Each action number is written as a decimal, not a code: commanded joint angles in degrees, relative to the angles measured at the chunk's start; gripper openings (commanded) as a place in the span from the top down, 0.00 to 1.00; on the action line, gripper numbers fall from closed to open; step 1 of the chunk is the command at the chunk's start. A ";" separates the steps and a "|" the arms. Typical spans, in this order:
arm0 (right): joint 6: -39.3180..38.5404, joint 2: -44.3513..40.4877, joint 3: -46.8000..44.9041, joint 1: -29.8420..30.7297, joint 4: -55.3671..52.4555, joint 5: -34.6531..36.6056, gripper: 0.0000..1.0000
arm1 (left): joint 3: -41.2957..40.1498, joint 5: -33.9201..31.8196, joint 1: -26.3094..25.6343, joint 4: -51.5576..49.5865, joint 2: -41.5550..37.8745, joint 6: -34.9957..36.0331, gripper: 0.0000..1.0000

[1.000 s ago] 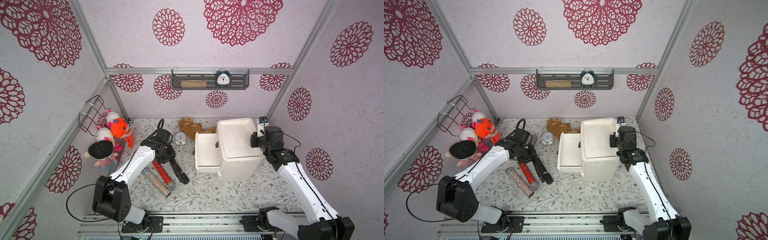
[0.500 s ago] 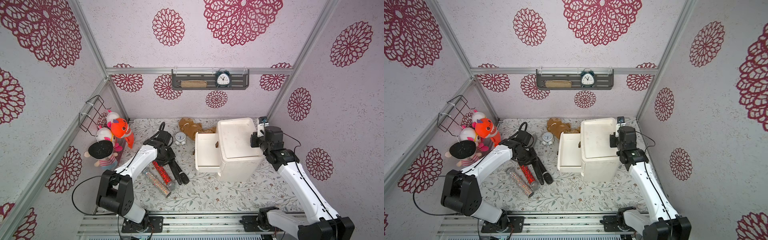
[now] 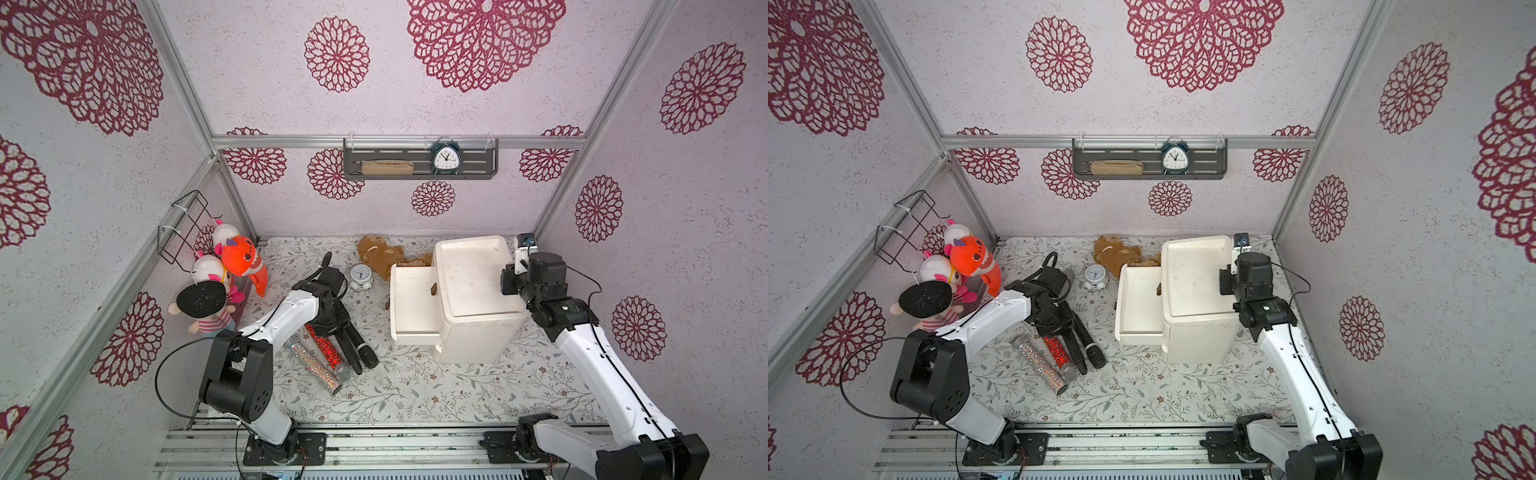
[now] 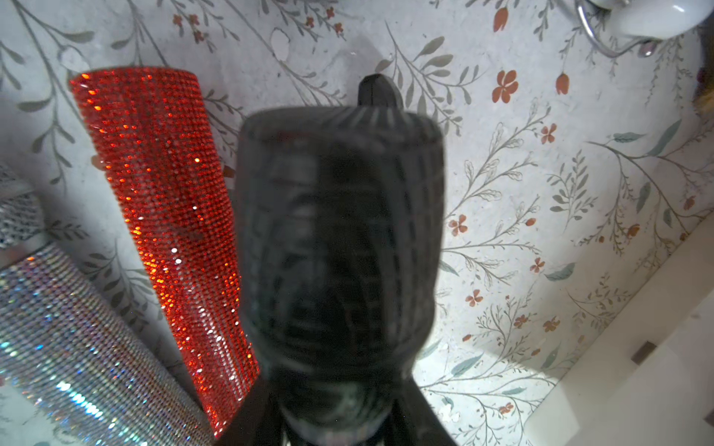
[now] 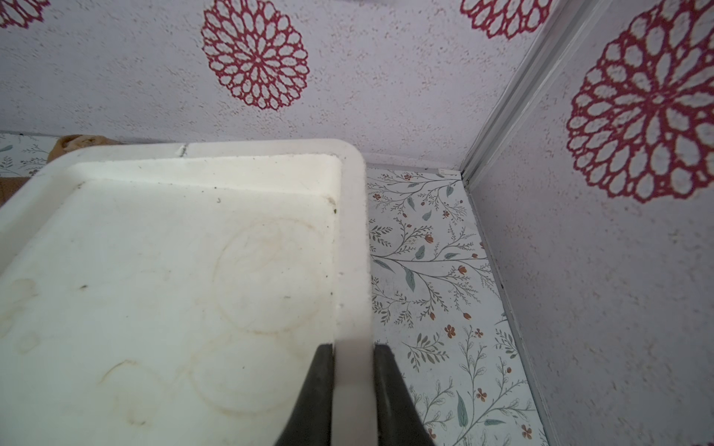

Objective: Take the microphone out of the drawer
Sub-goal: Place the microphone at the center of the board.

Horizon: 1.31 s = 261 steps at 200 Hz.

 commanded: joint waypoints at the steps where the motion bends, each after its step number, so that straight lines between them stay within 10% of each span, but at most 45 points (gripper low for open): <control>1: -1.49 -1.77 -1.08 1.11 3.66 0.49 1.00 | 0.45 -1.65 0.57 0.25 1.24 -1.38 1.00; 261: -2.08 -1.64 -1.12 1.17 3.86 0.85 1.00 | 2.92 0.33 2.55 3.51 10.29 -2.43 0.93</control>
